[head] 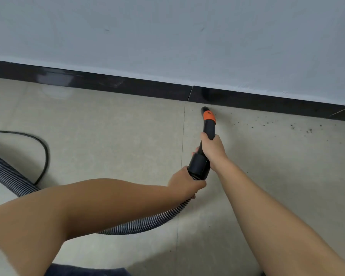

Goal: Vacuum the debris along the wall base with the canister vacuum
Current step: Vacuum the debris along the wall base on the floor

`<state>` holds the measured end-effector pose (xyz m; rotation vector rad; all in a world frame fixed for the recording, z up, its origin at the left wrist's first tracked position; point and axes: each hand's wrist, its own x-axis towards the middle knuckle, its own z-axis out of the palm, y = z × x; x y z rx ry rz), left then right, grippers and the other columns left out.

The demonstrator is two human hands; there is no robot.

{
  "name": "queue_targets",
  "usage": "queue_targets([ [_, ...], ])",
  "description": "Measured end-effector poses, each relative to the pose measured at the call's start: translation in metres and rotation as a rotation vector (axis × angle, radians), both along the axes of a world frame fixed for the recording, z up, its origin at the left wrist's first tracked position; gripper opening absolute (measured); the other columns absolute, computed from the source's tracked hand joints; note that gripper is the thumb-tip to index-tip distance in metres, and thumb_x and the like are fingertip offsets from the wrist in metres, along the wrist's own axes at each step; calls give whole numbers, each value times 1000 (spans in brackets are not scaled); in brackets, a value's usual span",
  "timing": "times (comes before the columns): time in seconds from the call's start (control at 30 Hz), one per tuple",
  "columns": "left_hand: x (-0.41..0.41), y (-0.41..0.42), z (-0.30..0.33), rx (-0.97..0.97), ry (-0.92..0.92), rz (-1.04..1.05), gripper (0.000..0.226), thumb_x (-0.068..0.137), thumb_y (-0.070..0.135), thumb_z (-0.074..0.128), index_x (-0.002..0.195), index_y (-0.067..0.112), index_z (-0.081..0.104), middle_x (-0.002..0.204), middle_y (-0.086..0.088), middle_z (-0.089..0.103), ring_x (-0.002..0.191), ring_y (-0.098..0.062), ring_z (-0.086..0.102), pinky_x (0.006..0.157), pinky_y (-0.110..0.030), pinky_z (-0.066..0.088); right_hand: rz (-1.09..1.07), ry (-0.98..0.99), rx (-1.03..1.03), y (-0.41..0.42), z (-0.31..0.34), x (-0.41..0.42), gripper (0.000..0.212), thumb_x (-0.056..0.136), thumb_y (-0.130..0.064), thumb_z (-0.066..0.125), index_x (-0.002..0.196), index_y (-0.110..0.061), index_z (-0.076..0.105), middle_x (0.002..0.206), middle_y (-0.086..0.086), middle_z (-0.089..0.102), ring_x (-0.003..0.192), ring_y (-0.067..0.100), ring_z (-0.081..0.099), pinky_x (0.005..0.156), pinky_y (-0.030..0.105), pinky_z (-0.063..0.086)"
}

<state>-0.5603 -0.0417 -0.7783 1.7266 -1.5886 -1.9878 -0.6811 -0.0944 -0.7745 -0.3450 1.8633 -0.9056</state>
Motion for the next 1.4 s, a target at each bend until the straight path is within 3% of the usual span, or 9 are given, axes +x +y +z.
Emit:
queue_targets([
  [0.4, -19, 13, -4, 19, 30, 83, 37, 73, 25, 66, 105, 17, 50, 80, -5, 63, 60, -18, 62, 77, -46, 59, 190, -1, 31, -4, 7, -10, 17, 96, -26, 47, 106, -14, 42, 72, 10, 56, 56, 23, 60, 48, 24, 51],
  [0.53, -14, 33, -3, 61, 15, 101, 34, 76, 23, 66, 105, 17, 50, 85, -8, 66, 63, -18, 64, 76, -42, 59, 230, -3, 40, 14, 6, -2, 18, 95, -29, 48, 105, -15, 42, 69, 9, 57, 53, 23, 63, 57, 30, 55],
  [0.67, -2, 55, 9, 111, 8, 104, 31, 77, 24, 65, 102, 17, 50, 82, -6, 64, 61, -16, 64, 75, -39, 58, 254, -32, 45, 38, 14, 8, 17, 95, -26, 48, 106, -13, 42, 72, 11, 55, 60, 25, 61, 46, 23, 50],
  [0.8, -5, 78, 18, 159, 29, 115, 29, 76, 25, 66, 99, 16, 50, 78, -4, 61, 64, -17, 62, 75, -39, 58, 320, -58, 68, 58, 22, 6, 15, 95, -26, 48, 101, -14, 42, 69, 11, 57, 55, 24, 63, 49, 24, 51],
  [1.0, -9, 89, 28, 186, 45, 45, 21, 79, 18, 65, 93, 15, 49, 78, -7, 58, 66, -21, 59, 64, -29, 55, 203, -82, 42, 82, 27, -4, 13, 96, -22, 48, 100, -11, 42, 71, 13, 55, 54, 24, 60, 40, 20, 46],
  [1.27, -8, 108, 32, 248, 73, 88, 20, 77, 16, 65, 88, 14, 49, 75, -8, 55, 63, -21, 57, 65, -30, 54, 356, -94, 90, 95, 29, -3, 19, 95, -28, 48, 105, -13, 43, 72, 13, 60, 53, 22, 66, 51, 25, 51],
  [1.4, -9, 109, 34, 257, 83, 50, 20, 78, 16, 66, 91, 12, 51, 72, -6, 57, 60, -20, 58, 68, -32, 56, 275, -103, 86, 104, 32, -6, 12, 96, -25, 48, 99, -14, 43, 73, 13, 58, 53, 22, 64, 47, 23, 50],
])
